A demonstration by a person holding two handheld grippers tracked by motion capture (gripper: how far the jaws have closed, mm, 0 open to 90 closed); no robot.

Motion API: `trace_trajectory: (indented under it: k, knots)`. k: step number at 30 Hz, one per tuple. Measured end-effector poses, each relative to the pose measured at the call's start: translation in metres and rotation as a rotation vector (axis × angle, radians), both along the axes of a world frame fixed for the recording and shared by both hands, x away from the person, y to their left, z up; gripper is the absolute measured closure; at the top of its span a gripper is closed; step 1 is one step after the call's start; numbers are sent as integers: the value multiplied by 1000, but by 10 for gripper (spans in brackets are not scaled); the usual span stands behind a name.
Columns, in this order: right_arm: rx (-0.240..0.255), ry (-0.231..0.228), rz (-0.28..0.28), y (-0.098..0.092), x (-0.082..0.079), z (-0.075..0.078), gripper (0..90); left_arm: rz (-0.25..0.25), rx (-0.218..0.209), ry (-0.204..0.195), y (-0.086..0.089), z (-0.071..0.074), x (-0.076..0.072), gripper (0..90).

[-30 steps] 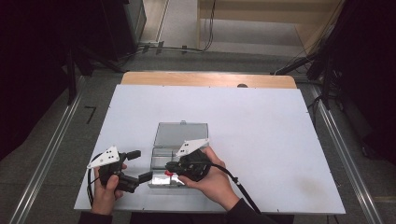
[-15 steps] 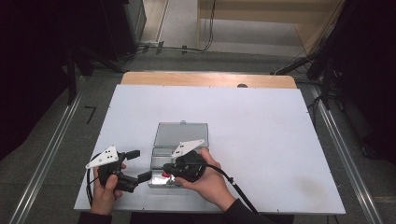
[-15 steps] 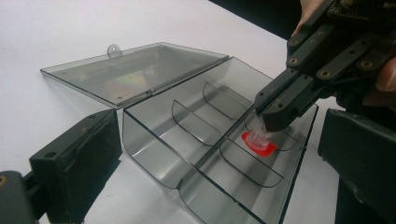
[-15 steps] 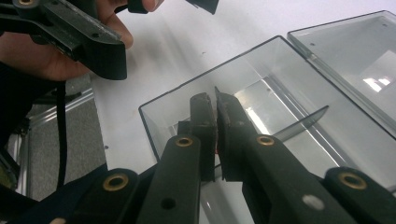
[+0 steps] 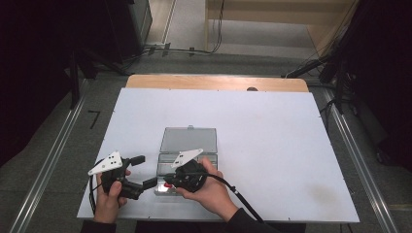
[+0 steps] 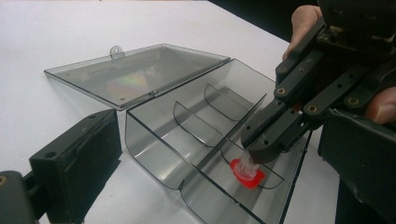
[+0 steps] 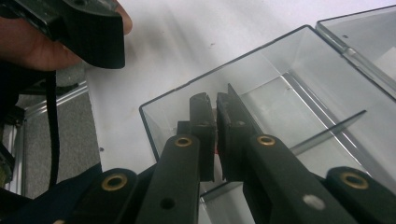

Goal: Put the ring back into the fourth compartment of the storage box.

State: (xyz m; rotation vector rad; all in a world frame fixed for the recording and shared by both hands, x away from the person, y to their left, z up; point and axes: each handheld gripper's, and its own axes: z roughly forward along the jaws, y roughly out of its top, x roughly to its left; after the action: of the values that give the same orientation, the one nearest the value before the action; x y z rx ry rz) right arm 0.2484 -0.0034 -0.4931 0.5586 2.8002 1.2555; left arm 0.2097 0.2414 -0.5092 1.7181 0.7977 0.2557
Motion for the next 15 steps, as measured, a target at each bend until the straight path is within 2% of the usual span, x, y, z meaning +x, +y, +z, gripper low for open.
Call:
trace_trajectory:
  k: [2,6,10,12,15]
  knots:
    - [9,-3,2,1,0,-1,826,2,0,2,0,0,0,0]
    - [34,20,-1,1,0,-2,668,1,-1,4,0,-1,1,0]
    - [40,4,-19,-1,2,1,576,4,-1,6,0,-1,1,0]
    - [45,-20,-23,-4,3,3,527,6,-2,5,1,0,1,0]
    - [52,-81,-35,-8,5,4,450,11,1,6,1,0,1,0]
